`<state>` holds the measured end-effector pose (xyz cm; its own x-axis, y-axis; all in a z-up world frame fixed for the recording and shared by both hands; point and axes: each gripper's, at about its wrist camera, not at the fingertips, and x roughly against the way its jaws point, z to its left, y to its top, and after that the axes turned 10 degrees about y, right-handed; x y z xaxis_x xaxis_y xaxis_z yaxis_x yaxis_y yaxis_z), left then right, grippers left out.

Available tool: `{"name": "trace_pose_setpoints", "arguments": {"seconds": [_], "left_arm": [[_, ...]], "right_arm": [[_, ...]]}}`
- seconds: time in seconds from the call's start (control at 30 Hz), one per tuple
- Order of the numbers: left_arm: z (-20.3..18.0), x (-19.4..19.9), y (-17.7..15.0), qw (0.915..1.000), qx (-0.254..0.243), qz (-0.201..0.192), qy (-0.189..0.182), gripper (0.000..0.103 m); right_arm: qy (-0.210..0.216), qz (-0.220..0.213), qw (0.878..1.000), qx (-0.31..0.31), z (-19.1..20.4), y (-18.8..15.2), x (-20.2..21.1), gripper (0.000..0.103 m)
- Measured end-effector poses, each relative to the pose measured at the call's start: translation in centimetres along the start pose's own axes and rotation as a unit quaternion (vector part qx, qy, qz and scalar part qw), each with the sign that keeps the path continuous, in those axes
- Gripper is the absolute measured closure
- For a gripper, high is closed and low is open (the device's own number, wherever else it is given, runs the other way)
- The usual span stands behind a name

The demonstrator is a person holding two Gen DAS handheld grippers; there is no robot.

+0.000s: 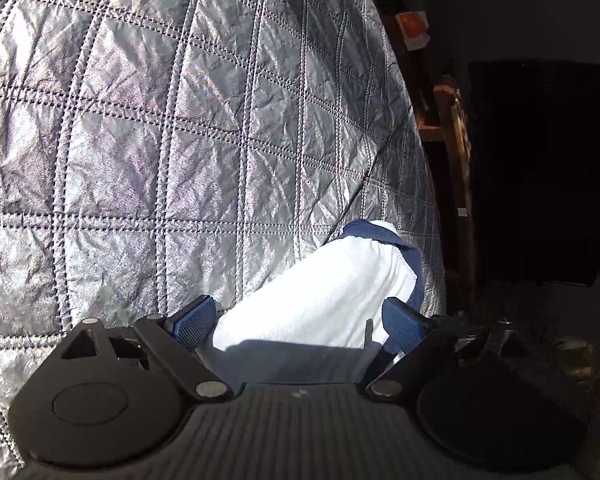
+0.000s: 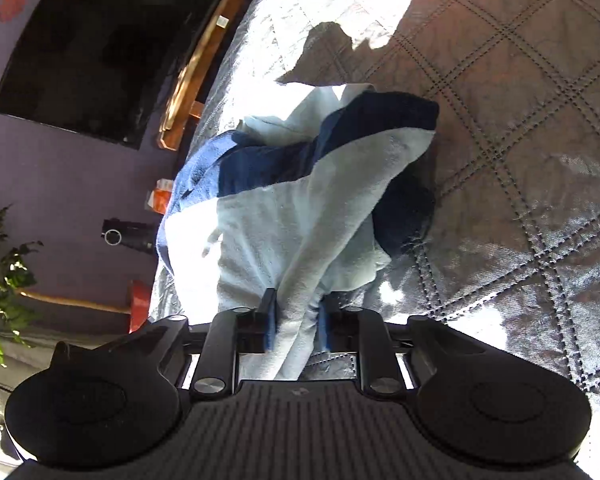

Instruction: Fold clothes

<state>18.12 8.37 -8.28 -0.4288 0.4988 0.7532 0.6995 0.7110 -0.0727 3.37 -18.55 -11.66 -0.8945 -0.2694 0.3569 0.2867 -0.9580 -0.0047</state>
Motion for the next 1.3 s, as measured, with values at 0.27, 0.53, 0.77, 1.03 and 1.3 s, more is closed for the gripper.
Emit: {"name": "trace_pose_setpoints", "arguments": {"seconds": [0.27,0.53,0.77,1.03,1.3], "left_arm": [[0.8,0.2,-0.3,0.9996,0.018,0.02,-0.009,0.018],[0.5,0.5,-2.9,0.9991,0.003,0.042,-0.005,0.015],[1.1,-1.3,-5.2,0.9942,0.013,0.101,-0.035,0.012],[0.0,-1.9,-5.3,0.993,-0.011,0.109,-0.043,0.031],[-0.5,-2.2,-5.8,0.992,-0.017,0.119,-0.04,0.085]], "right_arm": [[0.002,-0.001,1.0,-0.021,0.2,1.0,0.0,0.09],[0.04,0.021,0.992,-0.118,0.3,3.1,1.9,0.09],[0.05,0.074,0.989,-0.115,1.8,3.4,2.3,0.09],[0.04,0.071,0.991,-0.11,0.8,3.8,3.7,0.09],[0.052,0.063,0.99,-0.117,-0.2,3.9,4.6,0.077]]}}
